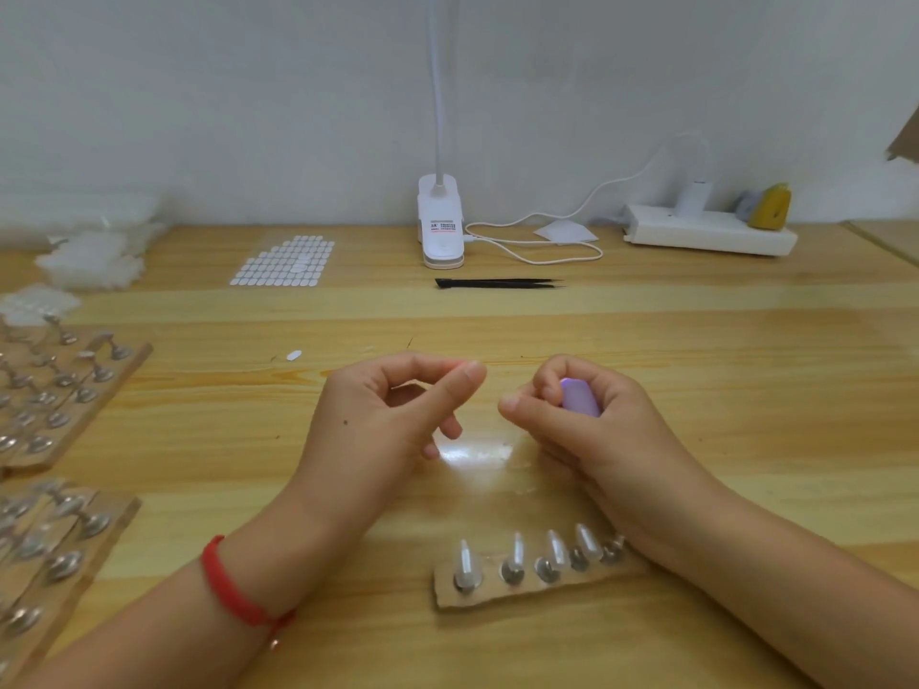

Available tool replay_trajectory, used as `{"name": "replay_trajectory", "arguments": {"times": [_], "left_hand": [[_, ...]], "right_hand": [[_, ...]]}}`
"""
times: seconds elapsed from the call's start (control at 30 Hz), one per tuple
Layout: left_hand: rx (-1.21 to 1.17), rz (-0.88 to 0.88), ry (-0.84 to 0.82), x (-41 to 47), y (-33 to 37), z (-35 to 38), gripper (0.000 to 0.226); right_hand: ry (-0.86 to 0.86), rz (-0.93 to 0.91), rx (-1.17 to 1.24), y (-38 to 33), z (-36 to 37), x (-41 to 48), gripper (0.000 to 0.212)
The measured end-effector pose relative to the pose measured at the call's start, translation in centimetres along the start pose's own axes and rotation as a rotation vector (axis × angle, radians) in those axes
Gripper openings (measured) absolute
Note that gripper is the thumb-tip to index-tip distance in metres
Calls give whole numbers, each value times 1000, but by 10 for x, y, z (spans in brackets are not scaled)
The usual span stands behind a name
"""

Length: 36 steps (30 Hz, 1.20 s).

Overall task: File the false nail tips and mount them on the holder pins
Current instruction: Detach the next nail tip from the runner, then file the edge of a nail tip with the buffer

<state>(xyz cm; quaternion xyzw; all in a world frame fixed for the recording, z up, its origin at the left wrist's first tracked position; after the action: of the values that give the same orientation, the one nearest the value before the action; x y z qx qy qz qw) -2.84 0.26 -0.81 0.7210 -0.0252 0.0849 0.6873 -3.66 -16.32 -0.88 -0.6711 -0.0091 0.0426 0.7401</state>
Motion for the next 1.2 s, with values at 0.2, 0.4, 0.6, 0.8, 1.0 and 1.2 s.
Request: {"name": "replay_trajectory", "arguments": {"times": [0.2, 0.4, 0.6, 0.8, 1.0, 1.2], "left_hand": [[-58, -78, -70, -1, -3, 2, 29], [-58, -118, -115, -1, -5, 4, 30], [-74, -114, -59, 2, -7, 4, 30], [-42, -82, -85, 2, -8, 5, 26], [-19, -66, -154, 1, -6, 6, 22], [-7, -49, -66, 1, -5, 5, 21]], "right_hand": [[-38, 76, -82, 0, -1, 5, 15], [-188, 242, 483, 2, -6, 13, 36], [-207, 161, 331, 9, -9, 15, 39], [-178, 114, 330, 9, -7, 13, 30], [-142, 150, 379, 7, -6, 13, 27], [-134, 174, 312, 6, -5, 12, 37]]}}
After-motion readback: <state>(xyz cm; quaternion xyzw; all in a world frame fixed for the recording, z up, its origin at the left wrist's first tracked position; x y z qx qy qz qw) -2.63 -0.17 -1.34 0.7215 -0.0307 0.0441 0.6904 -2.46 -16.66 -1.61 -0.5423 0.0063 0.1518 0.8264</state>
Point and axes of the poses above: each hand's wrist, its own x-axis towards the middle knuckle, its own z-axis out of the palm, y = z × x, the point moved 2 cm from there along x, towards the middle knuckle, and after that the axes turned 5 degrees about y, right-handed, at the moved point
